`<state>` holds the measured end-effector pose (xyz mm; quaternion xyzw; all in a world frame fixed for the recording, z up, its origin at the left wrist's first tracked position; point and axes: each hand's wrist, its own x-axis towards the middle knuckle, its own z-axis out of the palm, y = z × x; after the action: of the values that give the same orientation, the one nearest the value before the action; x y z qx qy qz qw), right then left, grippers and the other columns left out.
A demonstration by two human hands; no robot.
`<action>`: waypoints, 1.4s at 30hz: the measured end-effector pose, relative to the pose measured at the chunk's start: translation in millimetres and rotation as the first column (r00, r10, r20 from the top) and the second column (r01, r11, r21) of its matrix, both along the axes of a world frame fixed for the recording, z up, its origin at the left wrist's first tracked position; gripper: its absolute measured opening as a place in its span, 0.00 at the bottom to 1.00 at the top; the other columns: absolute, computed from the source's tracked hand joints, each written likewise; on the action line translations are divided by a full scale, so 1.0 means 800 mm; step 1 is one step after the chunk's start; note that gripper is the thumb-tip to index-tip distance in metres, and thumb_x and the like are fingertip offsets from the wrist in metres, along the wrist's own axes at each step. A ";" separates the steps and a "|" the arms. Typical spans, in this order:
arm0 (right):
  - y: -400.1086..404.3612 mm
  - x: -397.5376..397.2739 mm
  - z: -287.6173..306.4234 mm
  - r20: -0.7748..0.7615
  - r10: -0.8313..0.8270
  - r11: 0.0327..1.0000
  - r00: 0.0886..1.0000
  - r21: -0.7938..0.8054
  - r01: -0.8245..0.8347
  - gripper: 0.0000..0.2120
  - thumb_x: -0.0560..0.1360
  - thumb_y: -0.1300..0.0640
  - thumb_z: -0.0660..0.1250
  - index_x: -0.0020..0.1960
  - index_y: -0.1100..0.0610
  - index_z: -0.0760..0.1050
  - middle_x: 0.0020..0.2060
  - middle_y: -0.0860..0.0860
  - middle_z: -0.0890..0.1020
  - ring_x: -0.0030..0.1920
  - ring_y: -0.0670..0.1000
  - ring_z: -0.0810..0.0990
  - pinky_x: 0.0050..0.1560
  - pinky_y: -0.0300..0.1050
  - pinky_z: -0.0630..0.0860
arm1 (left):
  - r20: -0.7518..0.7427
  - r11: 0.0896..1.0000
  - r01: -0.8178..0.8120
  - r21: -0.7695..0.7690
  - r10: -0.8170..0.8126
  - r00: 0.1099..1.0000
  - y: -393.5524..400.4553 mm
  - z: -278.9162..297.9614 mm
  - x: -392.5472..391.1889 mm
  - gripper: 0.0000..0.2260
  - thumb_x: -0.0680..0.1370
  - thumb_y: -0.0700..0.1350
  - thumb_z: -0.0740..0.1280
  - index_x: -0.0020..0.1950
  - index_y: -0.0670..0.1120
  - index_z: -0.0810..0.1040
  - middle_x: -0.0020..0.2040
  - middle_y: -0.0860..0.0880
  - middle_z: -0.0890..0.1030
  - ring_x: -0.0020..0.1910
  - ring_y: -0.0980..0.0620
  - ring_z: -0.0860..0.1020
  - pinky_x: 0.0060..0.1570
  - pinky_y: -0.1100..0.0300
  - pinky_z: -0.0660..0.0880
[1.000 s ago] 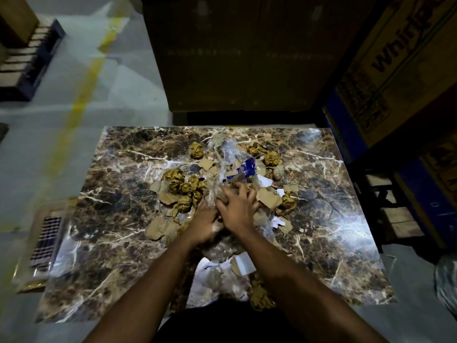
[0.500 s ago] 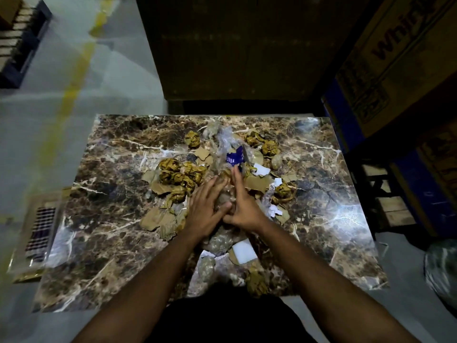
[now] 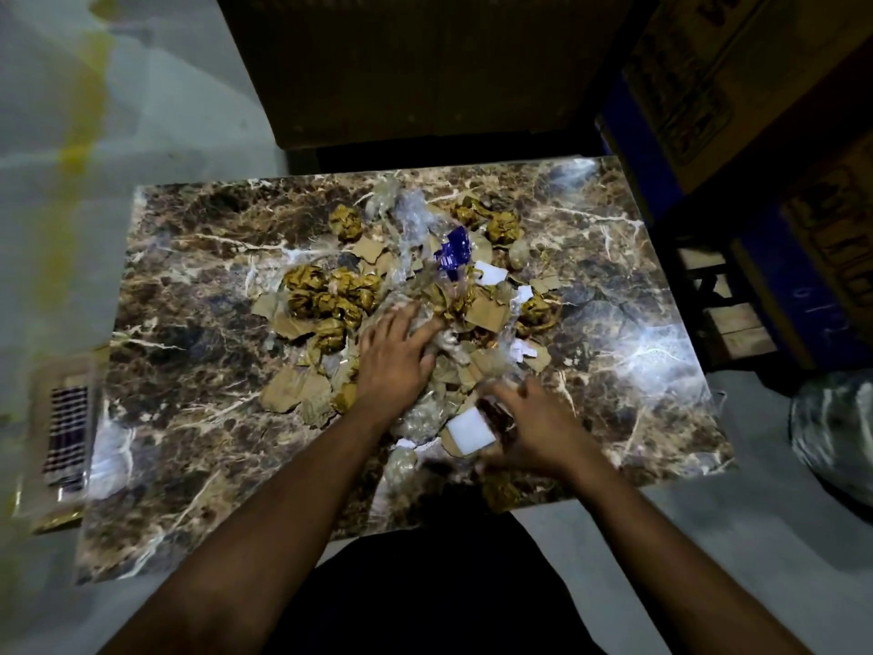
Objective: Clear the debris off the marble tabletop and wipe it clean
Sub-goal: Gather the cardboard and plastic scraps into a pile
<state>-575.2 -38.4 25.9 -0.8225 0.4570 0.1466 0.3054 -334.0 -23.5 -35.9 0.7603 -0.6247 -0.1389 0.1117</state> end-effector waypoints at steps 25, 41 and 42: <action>0.105 0.096 -0.085 0.137 -0.503 0.846 0.853 -0.124 0.519 0.36 0.71 0.39 0.75 0.72 0.54 0.68 0.64 0.59 0.70 0.62 0.61 0.70 0.58 0.52 0.72 | -0.211 1.000 -0.010 -0.006 0.008 0.977 0.005 0.007 0.008 0.19 0.81 0.53 0.65 0.73 0.61 0.71 0.80 0.48 0.61 0.77 0.41 0.59 0.75 0.39 0.56; -0.038 0.098 0.038 0.606 -0.280 0.861 0.744 -0.185 0.474 0.14 0.71 0.59 0.78 0.55 0.56 0.81 0.67 0.54 0.72 0.64 0.49 0.71 0.56 0.31 0.69 | -0.174 0.999 -0.021 -0.027 0.015 0.985 0.013 0.007 0.003 0.23 0.81 0.56 0.61 0.77 0.60 0.62 0.81 0.48 0.59 0.79 0.43 0.52 0.76 0.39 0.50; -0.050 0.114 0.033 0.594 -0.217 0.879 0.775 -0.226 0.419 0.17 0.72 0.59 0.77 0.60 0.56 0.80 0.72 0.55 0.69 0.67 0.49 0.69 0.60 0.29 0.67 | -0.201 0.999 -0.039 -0.021 0.034 0.979 0.015 0.008 0.003 0.27 0.81 0.56 0.62 0.79 0.58 0.58 0.81 0.47 0.58 0.80 0.42 0.51 0.77 0.38 0.50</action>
<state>-484.0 -78.0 52.6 -0.7785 0.5021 -0.2339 0.2951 -331.9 -11.8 -29.2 0.7524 -0.5977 -0.2050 0.1860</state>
